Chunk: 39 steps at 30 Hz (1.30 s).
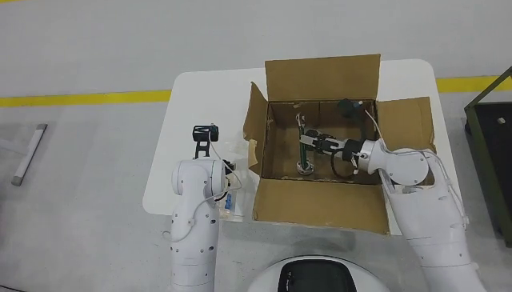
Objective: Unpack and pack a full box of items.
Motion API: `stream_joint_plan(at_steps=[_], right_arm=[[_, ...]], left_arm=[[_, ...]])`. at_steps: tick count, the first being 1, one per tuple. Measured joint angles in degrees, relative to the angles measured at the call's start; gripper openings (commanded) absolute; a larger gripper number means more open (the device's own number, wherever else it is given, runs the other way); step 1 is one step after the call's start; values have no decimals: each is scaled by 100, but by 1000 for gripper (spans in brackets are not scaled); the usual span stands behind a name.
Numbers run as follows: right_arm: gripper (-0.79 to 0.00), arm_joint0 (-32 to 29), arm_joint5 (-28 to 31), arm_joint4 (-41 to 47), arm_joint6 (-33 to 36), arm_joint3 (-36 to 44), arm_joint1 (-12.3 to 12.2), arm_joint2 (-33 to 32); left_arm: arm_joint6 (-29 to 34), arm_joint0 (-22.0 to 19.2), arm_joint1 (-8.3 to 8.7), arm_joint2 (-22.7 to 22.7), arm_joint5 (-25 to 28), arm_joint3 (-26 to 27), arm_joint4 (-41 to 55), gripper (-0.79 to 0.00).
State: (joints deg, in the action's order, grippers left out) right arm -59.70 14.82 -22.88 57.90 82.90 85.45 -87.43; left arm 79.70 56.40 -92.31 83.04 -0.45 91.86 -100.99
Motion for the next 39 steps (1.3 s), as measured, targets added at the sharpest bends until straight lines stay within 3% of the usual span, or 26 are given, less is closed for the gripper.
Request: stream_joint_plan(at_steps=[9,14,20,27,31,39], right_arm=[[-785,-19,7,-10,-27,25,-2,16],[-785,-186,275,148,-102,542,-60,39],[-785,-448,793,1698,-245,846,-131,-403],[-785,-778,1388,3837,148,844,-252,-938],[-785,-832,1435,4288,281,727,-306,-992],[-785,-814,1408,4242,299,651,-333,-912]], left_arm=[[0,0,0,0,0,0,0,0],[0,0,0,0,0,0,0,0],[0,0,0,0,0,0,0,0],[0,0,0,0,0,0,0,0],[0,0,0,0,0,0,0,0],[0,0,0,0,0,0,0,0]])
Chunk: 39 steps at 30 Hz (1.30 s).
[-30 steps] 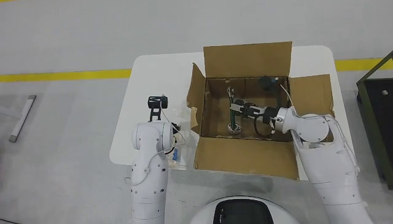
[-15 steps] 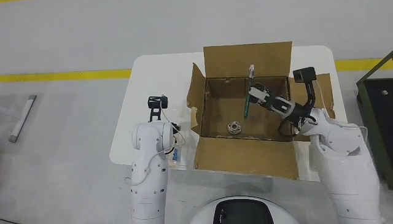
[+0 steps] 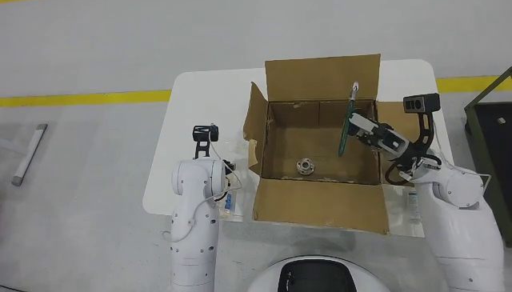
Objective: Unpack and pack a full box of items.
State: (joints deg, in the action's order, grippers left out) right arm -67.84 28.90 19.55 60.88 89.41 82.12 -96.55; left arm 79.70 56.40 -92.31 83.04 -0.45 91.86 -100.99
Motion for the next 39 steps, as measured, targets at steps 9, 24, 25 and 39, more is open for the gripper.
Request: stream_joint_plan(at_steps=[9,24,25,39], right_arm=[[-785,0,1,1,0,0,0,0],[-785,-197,25,-1865,-309,700,-219,-55],[-785,-174,12,-2145,-306,749,-238,-30],[-785,1009,216,-6835,336,998,-441,1535]], left_arm=[[0,0,0,0,0,0,0,0],[0,0,0,0,0,0,0,0],[0,0,0,0,0,0,0,0],[0,0,0,0,0,0,0,0]])
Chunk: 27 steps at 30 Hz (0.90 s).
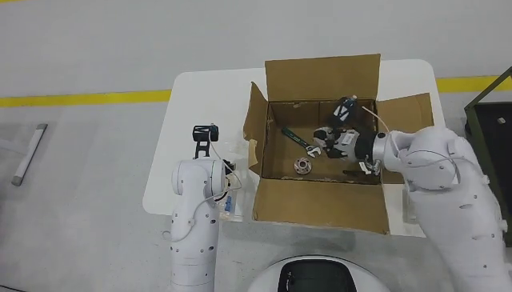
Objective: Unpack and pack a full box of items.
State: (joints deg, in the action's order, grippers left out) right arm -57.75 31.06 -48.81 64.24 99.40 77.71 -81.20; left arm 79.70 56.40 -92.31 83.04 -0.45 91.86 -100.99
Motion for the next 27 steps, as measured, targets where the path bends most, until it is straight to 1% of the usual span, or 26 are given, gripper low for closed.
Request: stream_joint_plan(at_steps=[3,6,22,25,27], right_arm=[[-785,342,-7,-782,75,-247,-5,432],[-785,606,-29,-1369,-46,-522,-1,766],[-785,632,-61,-1451,-114,-560,-1,820],[-785,615,-319,-1929,-177,-444,-4,1019],[-785,743,-614,-2404,-89,-489,13,1246]], left_arm=[[0,0,0,0,0,0,0,0],[0,0,0,0,0,0,0,0],[0,0,0,0,0,0,0,0],[0,0,0,0,0,0,0,0],[0,0,0,0,0,0,0,0]])
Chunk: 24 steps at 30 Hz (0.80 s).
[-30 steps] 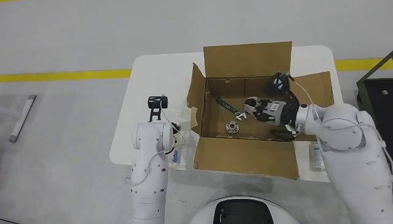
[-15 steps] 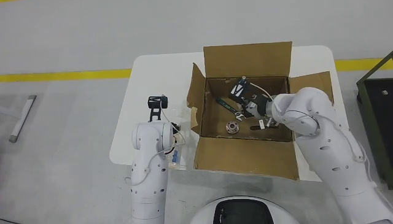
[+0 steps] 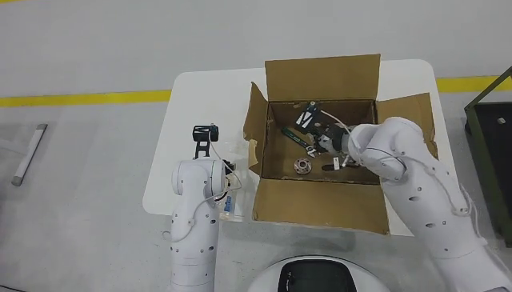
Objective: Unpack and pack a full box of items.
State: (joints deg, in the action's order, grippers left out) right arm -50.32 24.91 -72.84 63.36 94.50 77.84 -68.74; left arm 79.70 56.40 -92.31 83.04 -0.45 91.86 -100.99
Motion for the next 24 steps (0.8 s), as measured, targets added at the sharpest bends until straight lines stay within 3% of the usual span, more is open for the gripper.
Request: stream_joint_plan(at_steps=[3,7,13,15,18,20,24], right_arm=[[-785,335,-400,-754,252,-248,66,500],[-785,891,-719,-1134,497,-931,211,1127],[-748,1662,-892,-1055,372,-2183,510,1958],[-671,1862,-902,-1049,288,-2582,612,2191],[-674,2070,-946,-993,127,-3101,751,2454],[-600,2166,-973,-939,4,-3387,825,2557],[-579,2353,-1007,-778,-254,-3907,968,2684]], left_arm=[[0,0,0,0,0,0,0,0],[0,0,0,0,0,0,0,0],[0,0,0,0,0,0,0,0],[0,0,0,0,0,0,0,0],[0,0,0,0,0,0,0,0],[0,0,0,0,0,0,0,0],[0,0,0,0,0,0,0,0]])
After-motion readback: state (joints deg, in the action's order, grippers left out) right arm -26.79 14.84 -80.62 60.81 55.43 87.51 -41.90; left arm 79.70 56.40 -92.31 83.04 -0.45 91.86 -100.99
